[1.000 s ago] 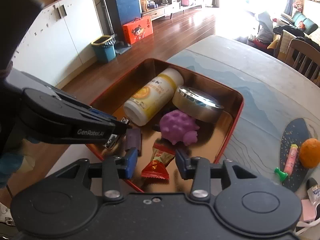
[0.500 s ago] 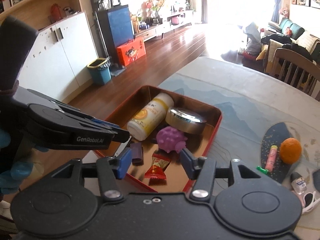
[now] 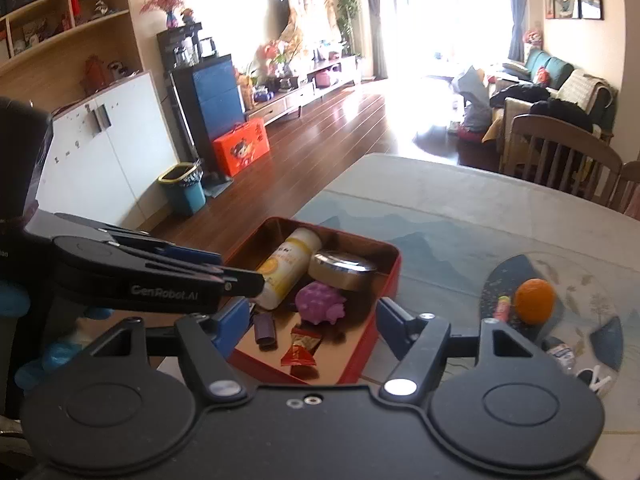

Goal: Organize rigid objects
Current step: 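Open both grippers to drop the clipper and candy packet in the box, then move the left gripper toward the orange while the right approaches the white sunglasses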

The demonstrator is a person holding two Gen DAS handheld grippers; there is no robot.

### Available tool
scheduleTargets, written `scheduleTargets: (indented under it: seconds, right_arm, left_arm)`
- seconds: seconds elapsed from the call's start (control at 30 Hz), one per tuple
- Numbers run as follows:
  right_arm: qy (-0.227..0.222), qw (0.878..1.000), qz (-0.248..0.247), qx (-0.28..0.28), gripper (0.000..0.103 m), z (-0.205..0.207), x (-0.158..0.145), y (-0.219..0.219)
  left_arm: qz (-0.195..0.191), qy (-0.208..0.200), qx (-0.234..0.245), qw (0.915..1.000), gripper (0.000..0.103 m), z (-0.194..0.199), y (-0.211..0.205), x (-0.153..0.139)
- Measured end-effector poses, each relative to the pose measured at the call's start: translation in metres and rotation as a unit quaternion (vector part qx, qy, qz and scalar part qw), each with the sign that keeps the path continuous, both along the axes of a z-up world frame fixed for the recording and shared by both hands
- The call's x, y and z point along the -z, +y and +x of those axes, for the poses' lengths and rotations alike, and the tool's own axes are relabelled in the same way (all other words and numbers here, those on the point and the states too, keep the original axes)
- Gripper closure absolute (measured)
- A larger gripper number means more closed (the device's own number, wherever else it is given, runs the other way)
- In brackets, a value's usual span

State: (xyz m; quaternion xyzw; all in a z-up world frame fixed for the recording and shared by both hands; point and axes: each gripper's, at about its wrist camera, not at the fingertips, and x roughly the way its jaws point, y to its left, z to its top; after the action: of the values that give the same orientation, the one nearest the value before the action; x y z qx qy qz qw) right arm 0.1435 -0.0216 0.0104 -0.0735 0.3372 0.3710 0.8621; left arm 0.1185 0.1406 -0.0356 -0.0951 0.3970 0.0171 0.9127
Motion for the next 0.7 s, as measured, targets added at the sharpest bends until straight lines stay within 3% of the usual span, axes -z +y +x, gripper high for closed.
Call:
scheduleTargets:
  seconds: [0.07,0.43,0.7]
  right_arm:
    - [-0.006,1.000,0.006,0.008,0.027,-0.003,-0.002,-0.007]
    - [-0.030,0.997,0.029,0.068,0.006,-0.007,-0.005,-0.071]
    - [-0.028,0.993,0.021,0.110,0.002,0.013,0.006,-0.124]
  left_arm:
    - [0.001,-0.013,0.002,0.9999,0.034,-0.002,-0.003,-0.004]
    - [0.005,-0.039,0.023,0.9990,0.028,0.000,-0.035,-0.012]
    - [-0.003,-0.051,0.038,0.9980,0.022,0.017,-0.077,-0.011]
